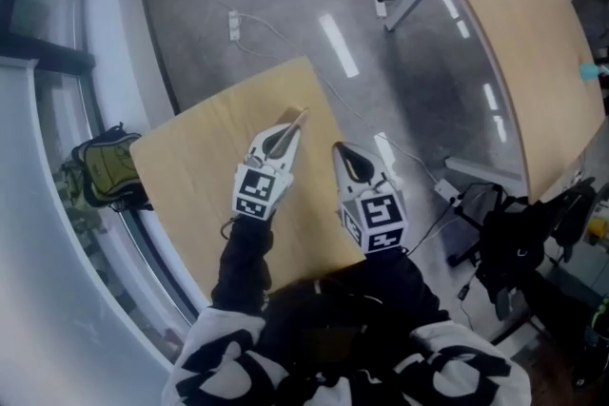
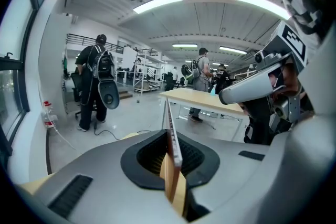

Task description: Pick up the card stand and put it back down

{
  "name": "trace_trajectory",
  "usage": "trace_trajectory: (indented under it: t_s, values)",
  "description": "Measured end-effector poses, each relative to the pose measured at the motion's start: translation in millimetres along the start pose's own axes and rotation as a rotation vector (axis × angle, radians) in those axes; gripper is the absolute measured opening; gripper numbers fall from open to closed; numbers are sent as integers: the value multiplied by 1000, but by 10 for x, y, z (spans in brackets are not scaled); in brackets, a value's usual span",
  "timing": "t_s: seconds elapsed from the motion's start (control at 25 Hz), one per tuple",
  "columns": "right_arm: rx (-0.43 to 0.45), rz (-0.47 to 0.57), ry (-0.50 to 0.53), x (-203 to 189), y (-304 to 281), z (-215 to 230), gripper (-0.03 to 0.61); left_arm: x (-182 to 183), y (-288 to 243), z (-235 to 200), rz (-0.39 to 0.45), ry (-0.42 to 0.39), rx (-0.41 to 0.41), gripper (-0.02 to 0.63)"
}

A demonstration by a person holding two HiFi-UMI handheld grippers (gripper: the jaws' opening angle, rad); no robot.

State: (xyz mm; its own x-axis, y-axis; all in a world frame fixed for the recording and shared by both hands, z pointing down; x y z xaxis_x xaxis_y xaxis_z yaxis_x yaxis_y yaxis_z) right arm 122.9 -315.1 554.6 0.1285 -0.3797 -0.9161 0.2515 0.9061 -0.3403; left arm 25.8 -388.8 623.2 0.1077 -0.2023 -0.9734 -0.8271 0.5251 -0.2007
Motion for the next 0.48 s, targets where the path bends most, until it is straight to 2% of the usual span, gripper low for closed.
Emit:
trace_trajectory:
  t_s: [0.48]
  values:
    - [6,-33,-21,-76,-225,166,18,-213,-426,-391,-29,-4,-188,18]
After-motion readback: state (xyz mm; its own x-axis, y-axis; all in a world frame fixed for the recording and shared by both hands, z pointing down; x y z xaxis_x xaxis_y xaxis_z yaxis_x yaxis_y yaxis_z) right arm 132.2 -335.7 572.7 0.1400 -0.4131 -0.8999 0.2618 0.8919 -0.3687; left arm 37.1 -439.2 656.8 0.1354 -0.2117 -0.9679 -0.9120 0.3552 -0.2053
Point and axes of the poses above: the fingertips, and each gripper's own axes: y backward along the fingers, z to its right, x out of its top, the point moved 4 cm from there along y, backward along the fingers, and after that the axes turned 13 degrees about z, right-handed, at the moved point
